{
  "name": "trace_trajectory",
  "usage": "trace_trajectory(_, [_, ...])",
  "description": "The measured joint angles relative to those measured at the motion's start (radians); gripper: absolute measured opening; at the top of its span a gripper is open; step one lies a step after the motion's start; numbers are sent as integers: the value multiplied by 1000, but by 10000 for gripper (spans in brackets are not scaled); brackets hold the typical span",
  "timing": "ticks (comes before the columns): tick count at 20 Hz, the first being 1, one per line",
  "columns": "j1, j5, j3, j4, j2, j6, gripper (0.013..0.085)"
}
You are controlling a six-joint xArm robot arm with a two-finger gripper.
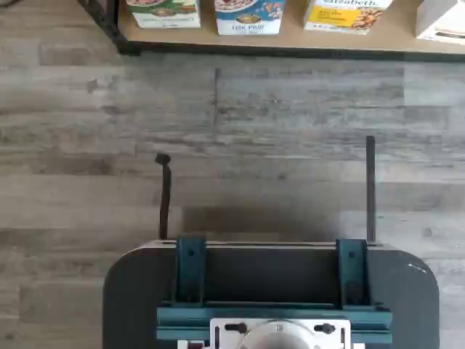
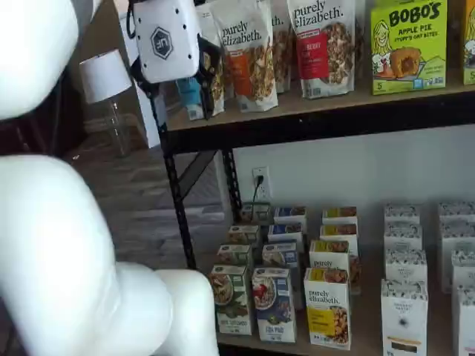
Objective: Pick up the blue and white box that is on the bottom shelf, the second box from the left
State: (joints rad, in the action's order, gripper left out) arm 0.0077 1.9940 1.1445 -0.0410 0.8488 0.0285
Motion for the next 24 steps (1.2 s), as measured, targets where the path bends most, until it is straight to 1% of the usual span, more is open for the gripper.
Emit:
trace_trajectory(1, [22,-12,-7,26,8,14,850])
trace_trajectory(2, [104,-51,-33,113,34,62,850])
trace_trajectory(3, [164,-84,-53,183,55,98,850])
trace_trajectory(4, [191,-106,-64,219,67,119,850])
trace_trajectory(5, [195,-112,-67,226,69,124,850])
trace_trajectory(7, [195,-117,-68,225,70,126,850])
trace_trajectory(11, [175,-131,-74,204,75,116,850])
trace_trajectory(17, [117,-172,-98,143,90,79,850])
trace_trajectory(19, [90,-195,-115,113,96,61,850])
trace_trajectory(21, [82,-210,-130,103,98,56,850])
trace_trajectory(24, [83,-231,-156,101,99,58,850])
